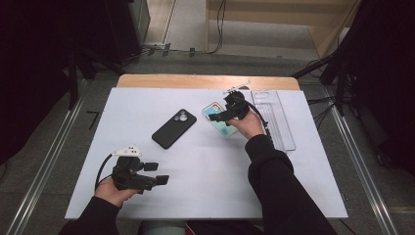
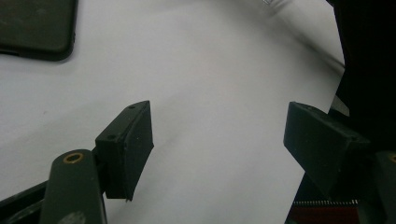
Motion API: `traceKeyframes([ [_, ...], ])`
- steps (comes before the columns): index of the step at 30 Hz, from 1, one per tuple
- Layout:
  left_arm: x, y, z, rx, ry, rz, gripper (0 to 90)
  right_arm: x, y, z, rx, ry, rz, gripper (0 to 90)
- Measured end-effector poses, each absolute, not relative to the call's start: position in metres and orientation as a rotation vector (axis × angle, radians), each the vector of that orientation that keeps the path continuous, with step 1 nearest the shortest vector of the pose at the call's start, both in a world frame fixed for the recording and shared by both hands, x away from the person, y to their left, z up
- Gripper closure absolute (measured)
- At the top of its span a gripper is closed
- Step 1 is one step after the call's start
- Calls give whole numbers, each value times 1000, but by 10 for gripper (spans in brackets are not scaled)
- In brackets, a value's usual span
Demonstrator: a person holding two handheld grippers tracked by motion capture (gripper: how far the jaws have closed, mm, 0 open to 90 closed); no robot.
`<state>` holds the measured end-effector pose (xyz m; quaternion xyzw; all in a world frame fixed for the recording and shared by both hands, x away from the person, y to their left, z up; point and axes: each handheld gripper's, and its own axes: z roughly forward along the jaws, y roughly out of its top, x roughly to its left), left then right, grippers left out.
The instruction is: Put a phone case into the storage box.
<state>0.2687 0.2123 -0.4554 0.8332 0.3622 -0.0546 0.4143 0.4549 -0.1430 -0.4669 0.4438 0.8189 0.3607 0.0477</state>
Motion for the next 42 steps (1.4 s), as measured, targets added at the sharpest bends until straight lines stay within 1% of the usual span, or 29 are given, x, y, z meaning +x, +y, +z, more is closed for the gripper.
traceKeyframes([
  [11,268,212,-455,2094,905,-144,241,466,-139,-476,1370,2539,1040,44],
  [15,268,212,-455,2094,906,-141,241,467,-139,-478,1382,2543,1024,44],
  [21,268,212,-455,2092,906,-141,241,468,-135,-488,1386,2564,885,44],
  [31,268,213,-455,2090,905,-140,241,467,-130,-491,1325,2533,814,50],
  [39,268,213,-455,2091,908,-137,241,468,-130,-500,1364,2555,769,49],
  [42,268,213,-455,2089,910,-138,241,464,-127,-503,1314,2536,744,50],
])
